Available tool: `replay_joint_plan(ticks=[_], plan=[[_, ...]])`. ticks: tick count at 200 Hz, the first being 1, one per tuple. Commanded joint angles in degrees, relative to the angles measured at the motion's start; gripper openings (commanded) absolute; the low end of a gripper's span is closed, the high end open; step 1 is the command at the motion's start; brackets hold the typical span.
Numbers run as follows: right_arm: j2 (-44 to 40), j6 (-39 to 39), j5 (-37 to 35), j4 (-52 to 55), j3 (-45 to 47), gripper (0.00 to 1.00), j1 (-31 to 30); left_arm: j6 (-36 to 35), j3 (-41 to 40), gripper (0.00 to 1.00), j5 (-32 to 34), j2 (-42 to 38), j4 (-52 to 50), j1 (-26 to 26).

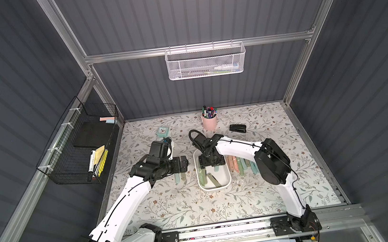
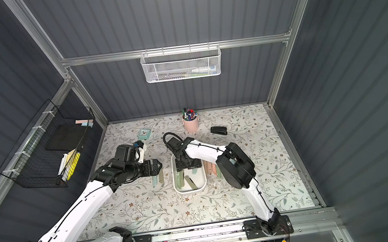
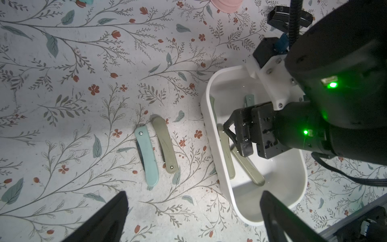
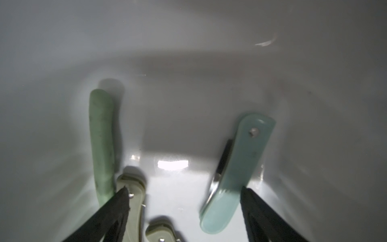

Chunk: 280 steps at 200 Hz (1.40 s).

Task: Take the fruit knife out of the storage box
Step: Adjust the fruit knife in the storage box.

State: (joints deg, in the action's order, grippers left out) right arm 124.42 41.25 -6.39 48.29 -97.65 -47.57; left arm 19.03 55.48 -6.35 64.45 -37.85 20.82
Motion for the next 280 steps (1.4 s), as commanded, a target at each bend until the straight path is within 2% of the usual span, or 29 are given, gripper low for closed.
replay_joint_plan(ticks=[1,32,71,131,160,200,243,280], plan=[[-2.33,1.72,-4.63,2.38,0.90,0.86,-0.18,0.09,-0.17,0.99,0.81,0.32,-0.65,-0.16],[-1.58,1.73,-5.96,3.38,0.63,0.86,-0.09,0.05,-0.04,0.99,0.72,0.51,-0.74,-0.16],[2.69,2.18,-3.82,6.46,-3.02,0.86,0.01,0.13,-0.18,0.99,0.81,0.41,-0.65,-0.17],[5.58,0.83,-0.83,4.43,-4.43,0.78,0.33,0.14,-0.21,0.99,0.99,0.14,-0.74,-0.16],[5.82,-1.99,0.41,2.76,-4.15,0.67,0.33,0.14,-0.12,0.99,1.03,0.31,-0.82,-0.16],[6.10,-4.71,-2.08,4.87,-4.08,0.62,0.37,0.13,-0.13,0.99,1.08,0.10,-0.85,-0.16],[6.04,-5.64,-0.64,4.47,-2.50,0.38,0.94,0.22,-0.18,0.99,1.03,0.15,-0.83,-0.16],[5.57,-5.31,-0.38,4.52,-2.17,0.31,1.19,0.22,-0.16,0.99,1.16,0.14,-0.91,-0.16]])
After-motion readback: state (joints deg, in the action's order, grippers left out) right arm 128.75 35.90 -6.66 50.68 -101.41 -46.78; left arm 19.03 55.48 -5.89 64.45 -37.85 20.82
